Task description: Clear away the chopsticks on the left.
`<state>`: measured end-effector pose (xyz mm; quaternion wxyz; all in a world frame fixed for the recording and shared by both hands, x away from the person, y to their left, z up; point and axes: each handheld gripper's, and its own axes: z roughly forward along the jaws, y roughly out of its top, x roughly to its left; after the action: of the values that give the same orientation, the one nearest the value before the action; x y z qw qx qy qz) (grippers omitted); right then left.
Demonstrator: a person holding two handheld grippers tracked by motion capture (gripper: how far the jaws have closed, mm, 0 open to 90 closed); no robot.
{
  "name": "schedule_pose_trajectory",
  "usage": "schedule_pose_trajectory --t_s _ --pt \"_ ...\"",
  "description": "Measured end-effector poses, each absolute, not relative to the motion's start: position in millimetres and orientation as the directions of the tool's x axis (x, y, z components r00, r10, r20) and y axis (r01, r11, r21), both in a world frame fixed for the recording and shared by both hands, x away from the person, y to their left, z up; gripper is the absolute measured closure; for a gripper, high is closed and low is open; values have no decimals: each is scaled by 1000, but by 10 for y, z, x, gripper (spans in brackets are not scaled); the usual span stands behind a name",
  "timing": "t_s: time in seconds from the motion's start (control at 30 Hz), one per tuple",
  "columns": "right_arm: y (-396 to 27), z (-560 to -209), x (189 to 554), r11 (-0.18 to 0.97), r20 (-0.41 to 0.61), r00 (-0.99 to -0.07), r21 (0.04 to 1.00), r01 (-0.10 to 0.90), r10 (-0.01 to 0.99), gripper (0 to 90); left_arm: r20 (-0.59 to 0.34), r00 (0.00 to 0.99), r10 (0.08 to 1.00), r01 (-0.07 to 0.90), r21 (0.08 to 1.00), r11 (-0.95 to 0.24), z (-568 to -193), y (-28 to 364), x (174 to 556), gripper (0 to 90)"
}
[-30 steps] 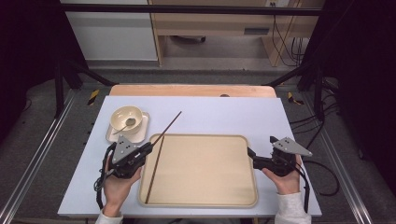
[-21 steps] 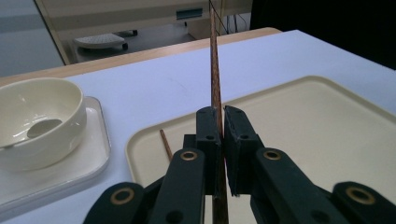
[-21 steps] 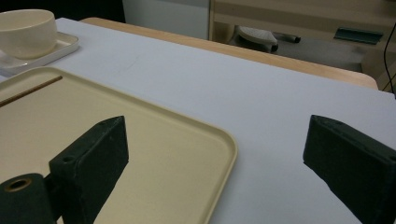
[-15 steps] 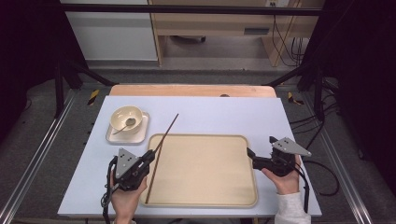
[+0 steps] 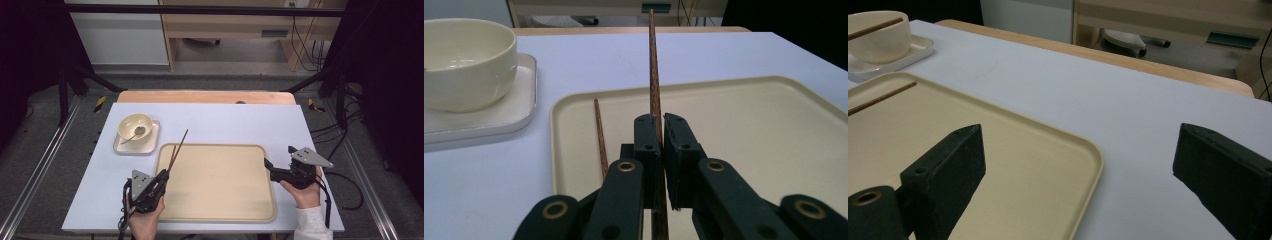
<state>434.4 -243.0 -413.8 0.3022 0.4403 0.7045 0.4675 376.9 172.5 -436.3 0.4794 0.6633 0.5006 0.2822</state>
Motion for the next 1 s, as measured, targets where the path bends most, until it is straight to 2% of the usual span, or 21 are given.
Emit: schedule_pose_trajectory --t_s 0.2,1.0 --pt "-2423 -4142 4345 180 -18 -432 924 337 902 70 -125 313 942 408 913 -15 -4459 1677 3762 852" --pt "-2407 -4158 4355 188 -24 -433 921 341 901 70 -82 251 965 479 876 -50 -4722 1474 3823 852"
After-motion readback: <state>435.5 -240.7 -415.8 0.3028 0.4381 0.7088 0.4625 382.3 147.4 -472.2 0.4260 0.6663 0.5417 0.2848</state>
